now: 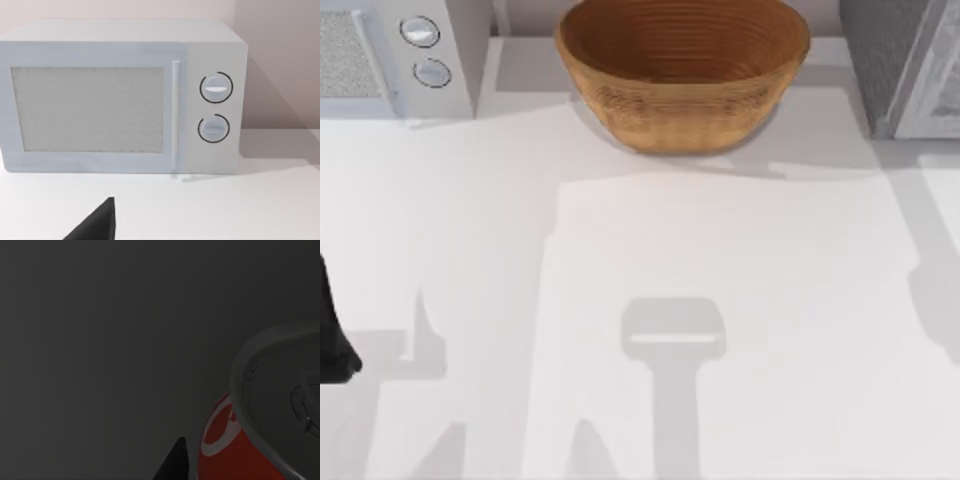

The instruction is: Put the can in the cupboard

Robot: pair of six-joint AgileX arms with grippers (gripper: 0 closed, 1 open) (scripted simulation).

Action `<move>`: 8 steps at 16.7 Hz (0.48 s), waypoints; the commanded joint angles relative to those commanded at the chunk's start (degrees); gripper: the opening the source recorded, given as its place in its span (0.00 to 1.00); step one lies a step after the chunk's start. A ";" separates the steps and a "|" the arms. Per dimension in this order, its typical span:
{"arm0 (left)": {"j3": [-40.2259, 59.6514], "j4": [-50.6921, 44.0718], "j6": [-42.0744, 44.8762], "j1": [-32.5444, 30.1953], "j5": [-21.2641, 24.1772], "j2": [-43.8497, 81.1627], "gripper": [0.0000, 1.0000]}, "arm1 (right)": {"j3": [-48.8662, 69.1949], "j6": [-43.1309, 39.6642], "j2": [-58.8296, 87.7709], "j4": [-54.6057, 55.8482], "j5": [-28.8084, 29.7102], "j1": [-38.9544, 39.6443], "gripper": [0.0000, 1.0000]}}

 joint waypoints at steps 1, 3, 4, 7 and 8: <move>0.00 0.00 0.00 0.00 0.00 0.00 1.00 | 0.00 0.00 0.00 0.00 0.00 0.00 0.45; 0.00 0.00 0.00 0.00 0.00 0.00 1.00 | 0.00 0.00 0.00 0.00 0.00 0.00 0.60; 0.00 0.00 0.00 0.00 0.00 0.00 1.00 | 0.00 0.00 0.00 0.00 0.00 0.00 0.68; 0.00 0.00 0.00 0.00 0.00 0.00 1.00 | 0.00 0.00 0.00 0.00 0.00 0.00 0.90; 0.00 0.00 0.00 0.00 0.00 0.00 1.00 | 0.00 0.00 0.00 0.00 0.00 0.00 0.98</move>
